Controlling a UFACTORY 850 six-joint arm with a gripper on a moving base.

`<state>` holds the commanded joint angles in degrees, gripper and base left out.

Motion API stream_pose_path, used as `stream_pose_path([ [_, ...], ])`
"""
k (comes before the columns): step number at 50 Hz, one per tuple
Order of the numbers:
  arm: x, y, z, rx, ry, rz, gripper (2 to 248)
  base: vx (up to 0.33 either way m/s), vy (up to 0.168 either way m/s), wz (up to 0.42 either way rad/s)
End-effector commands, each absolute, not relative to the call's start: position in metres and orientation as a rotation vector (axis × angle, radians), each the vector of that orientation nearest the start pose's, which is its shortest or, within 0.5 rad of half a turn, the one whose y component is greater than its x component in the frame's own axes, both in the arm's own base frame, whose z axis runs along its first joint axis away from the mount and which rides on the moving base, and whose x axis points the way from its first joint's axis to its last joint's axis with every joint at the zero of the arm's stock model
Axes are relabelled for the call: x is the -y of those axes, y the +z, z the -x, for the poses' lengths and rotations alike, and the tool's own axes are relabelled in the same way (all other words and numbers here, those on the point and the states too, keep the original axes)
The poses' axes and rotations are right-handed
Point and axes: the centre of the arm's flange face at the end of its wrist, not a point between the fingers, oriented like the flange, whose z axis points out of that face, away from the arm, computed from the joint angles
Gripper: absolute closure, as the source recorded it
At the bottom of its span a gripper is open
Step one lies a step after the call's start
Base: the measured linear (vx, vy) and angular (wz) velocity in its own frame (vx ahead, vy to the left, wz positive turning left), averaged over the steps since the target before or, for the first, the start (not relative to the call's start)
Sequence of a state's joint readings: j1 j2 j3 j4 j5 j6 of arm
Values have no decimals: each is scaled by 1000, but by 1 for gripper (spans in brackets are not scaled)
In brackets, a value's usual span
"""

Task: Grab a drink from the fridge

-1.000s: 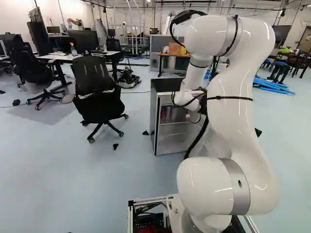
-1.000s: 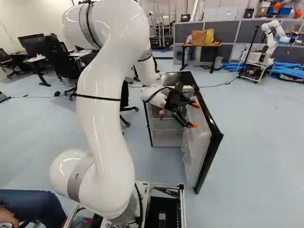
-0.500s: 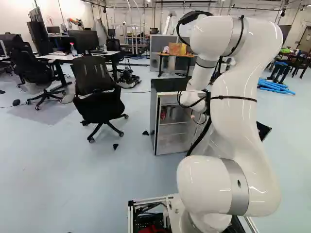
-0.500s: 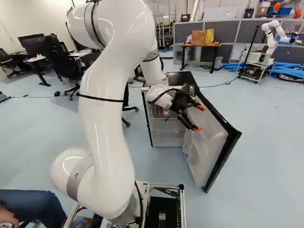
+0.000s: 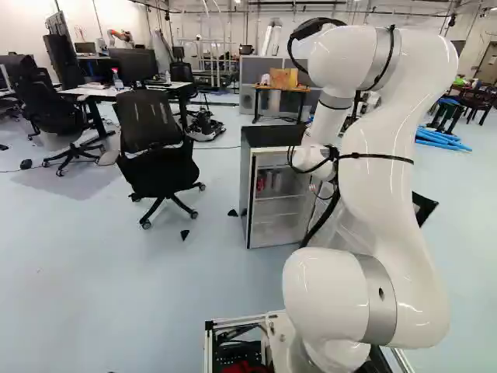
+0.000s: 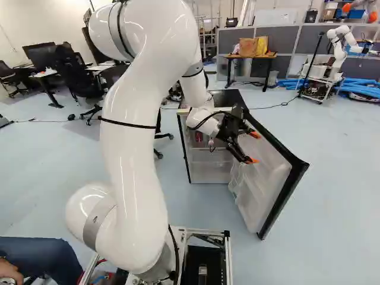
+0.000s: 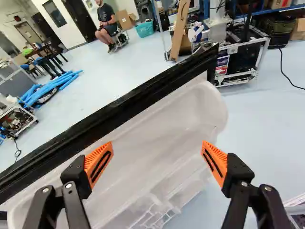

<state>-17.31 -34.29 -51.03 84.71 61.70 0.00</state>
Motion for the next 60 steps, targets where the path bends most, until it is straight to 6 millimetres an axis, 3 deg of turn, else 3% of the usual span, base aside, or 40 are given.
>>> stream_pose_path([
  [60, 163, 298, -387, 1286, 1343, -1899, 3, 0, 0, 0],
])
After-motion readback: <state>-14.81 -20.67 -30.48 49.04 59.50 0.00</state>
